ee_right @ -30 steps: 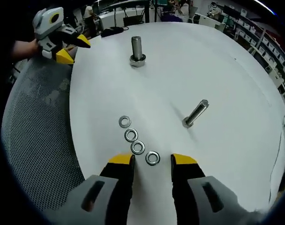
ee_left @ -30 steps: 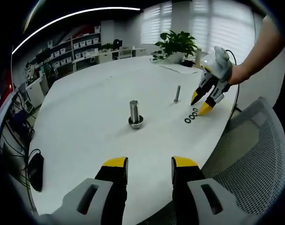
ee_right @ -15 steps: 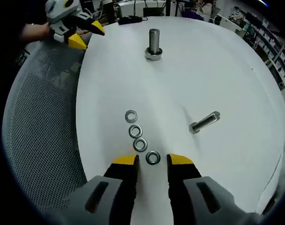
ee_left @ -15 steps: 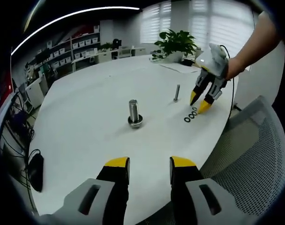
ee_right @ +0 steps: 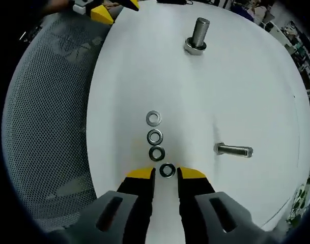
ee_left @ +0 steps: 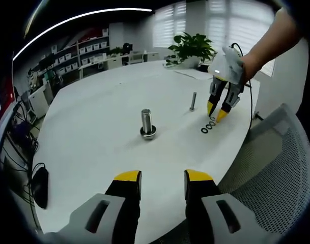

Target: Place the washer onto the threaded stud by aligning its center hole with the stud, sliding it down to the base, and recovering from edge contact or off-axis alignment until the washer reaches the visible bottom stop.

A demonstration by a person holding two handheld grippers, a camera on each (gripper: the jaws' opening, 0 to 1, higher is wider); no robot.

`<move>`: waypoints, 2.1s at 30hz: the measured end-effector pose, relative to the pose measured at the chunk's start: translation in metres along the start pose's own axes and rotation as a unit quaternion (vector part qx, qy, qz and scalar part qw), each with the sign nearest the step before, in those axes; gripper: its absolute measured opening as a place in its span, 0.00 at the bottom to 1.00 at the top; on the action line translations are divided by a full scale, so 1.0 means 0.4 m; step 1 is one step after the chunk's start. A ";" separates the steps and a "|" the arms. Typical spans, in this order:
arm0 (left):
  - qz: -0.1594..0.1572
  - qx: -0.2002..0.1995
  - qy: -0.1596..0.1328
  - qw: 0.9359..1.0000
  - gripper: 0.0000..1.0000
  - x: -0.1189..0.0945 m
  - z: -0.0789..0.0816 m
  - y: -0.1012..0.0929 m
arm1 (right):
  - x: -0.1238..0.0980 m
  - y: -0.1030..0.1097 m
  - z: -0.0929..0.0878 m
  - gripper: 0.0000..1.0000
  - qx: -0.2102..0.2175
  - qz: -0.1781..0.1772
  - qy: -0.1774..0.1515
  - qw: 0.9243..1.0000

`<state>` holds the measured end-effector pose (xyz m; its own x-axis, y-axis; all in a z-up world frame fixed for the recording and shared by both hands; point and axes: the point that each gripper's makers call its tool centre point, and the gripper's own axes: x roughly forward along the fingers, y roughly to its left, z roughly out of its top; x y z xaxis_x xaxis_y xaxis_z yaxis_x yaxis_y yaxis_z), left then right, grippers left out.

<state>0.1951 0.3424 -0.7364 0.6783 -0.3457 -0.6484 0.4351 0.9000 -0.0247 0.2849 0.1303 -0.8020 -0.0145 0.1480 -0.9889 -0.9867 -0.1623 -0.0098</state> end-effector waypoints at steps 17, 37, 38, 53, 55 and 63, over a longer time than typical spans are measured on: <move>-0.004 0.003 -0.003 1.000 0.29 -0.002 0.003 -0.005 | 0.000 -0.003 0.003 0.14 -0.017 -0.013 0.053 0.998; -0.002 0.002 -0.011 1.000 0.29 -0.007 0.011 -0.003 | -0.001 0.002 -0.008 0.03 0.037 -0.011 -0.004 0.999; -0.004 0.000 -0.011 1.000 0.29 -0.007 0.010 -0.004 | -0.001 0.002 -0.009 0.03 0.037 -0.010 -0.006 0.999; 0.000 0.001 -0.011 1.000 0.29 -0.006 0.011 -0.002 | -0.010 -0.004 -0.041 0.03 0.091 -0.010 -0.018 0.996; 0.000 0.001 -0.009 1.000 0.29 -0.005 0.009 -0.001 | -0.012 0.001 -0.042 0.05 0.096 -0.012 -0.020 0.995; -0.006 0.007 -0.003 1.000 0.29 -0.002 0.006 -0.009 | -0.033 -0.010 -0.062 0.21 0.136 -0.030 -0.047 0.989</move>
<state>0.1942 0.3387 -0.7340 0.6763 -0.3584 -0.6436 0.4513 0.8921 -0.0225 0.2933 0.1047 -0.7924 0.0429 0.2414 -0.9695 -0.9932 0.1151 -0.0153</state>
